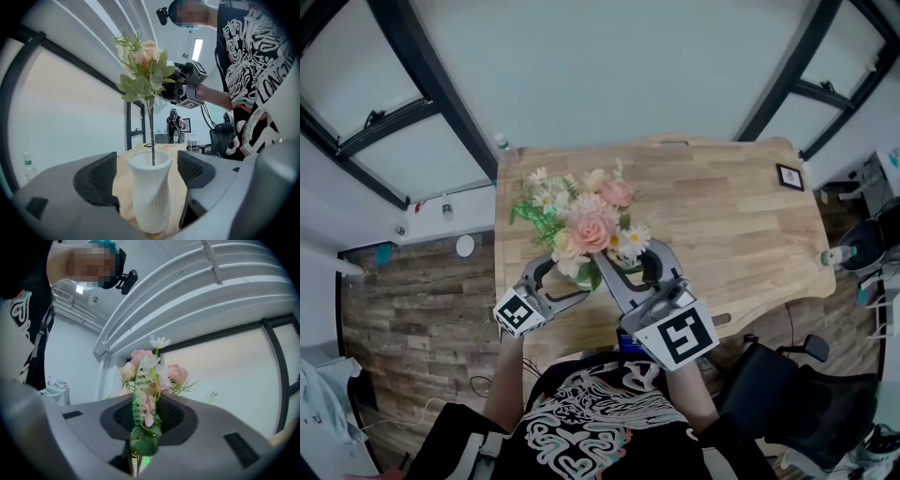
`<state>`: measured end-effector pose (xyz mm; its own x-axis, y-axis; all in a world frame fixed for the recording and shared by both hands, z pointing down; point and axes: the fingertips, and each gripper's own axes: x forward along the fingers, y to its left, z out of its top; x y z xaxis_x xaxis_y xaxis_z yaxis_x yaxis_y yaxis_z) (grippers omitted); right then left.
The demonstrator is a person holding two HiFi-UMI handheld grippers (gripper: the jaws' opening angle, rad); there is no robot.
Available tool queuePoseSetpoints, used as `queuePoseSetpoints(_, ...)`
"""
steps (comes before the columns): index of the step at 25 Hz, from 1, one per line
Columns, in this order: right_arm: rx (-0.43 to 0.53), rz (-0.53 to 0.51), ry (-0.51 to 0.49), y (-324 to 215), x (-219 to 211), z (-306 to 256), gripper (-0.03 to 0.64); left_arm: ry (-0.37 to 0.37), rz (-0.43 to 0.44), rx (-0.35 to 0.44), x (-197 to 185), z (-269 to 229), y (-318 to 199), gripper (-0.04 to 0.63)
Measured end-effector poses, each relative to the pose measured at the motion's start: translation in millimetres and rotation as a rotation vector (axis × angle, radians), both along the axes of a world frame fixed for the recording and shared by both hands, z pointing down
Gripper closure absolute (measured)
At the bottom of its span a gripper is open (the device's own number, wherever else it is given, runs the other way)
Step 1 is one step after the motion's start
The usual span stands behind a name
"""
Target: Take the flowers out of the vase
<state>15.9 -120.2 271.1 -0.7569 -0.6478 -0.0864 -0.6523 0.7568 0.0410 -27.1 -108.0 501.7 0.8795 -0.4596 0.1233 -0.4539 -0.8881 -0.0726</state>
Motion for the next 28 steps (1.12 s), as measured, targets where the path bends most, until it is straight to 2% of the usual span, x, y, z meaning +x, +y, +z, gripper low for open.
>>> queuePoseSetpoints(10, 0.043, 0.024, -0.021, 11, 18, -32, 0.523, 0.118, -0.057, 0.047, -9, -40, -2, 0.213)
queuePoseSetpoints(15, 0.042, 0.061, -0.033, 8, 32, -40, 0.523, 0.089, -0.085, 0.082, -10, -49, -6, 0.221)
queuePoseSetpoints(16, 0.041, 0.069, -0.033, 7, 35, -40, 0.523, 0.072, -0.098, 0.092, -11, -50, -7, 0.266)
queuePoseSetpoints(18, 0.033, 0.087, -0.029, 4, 42, -39, 0.523, 0.041, -0.140, 0.107, -13, -51, -11, 0.281)
queuePoseSetpoints(22, 0.012, 0.118, -0.034, -3, 54, -35, 0.523, 0.018, -0.220, 0.110, -21, -55, -14, 0.575)
queuePoseSetpoints(26, -0.019, 0.151, -0.039, -14, 66, -22, 0.523, -0.005, -0.219, 0.144, -25, -51, -20, 0.592)
queuePoseSetpoints(28, -0.060, 0.164, -0.040, -19, 71, -7, 0.523, 0.000, -0.236, 0.117, -24, -50, -22, 0.592)
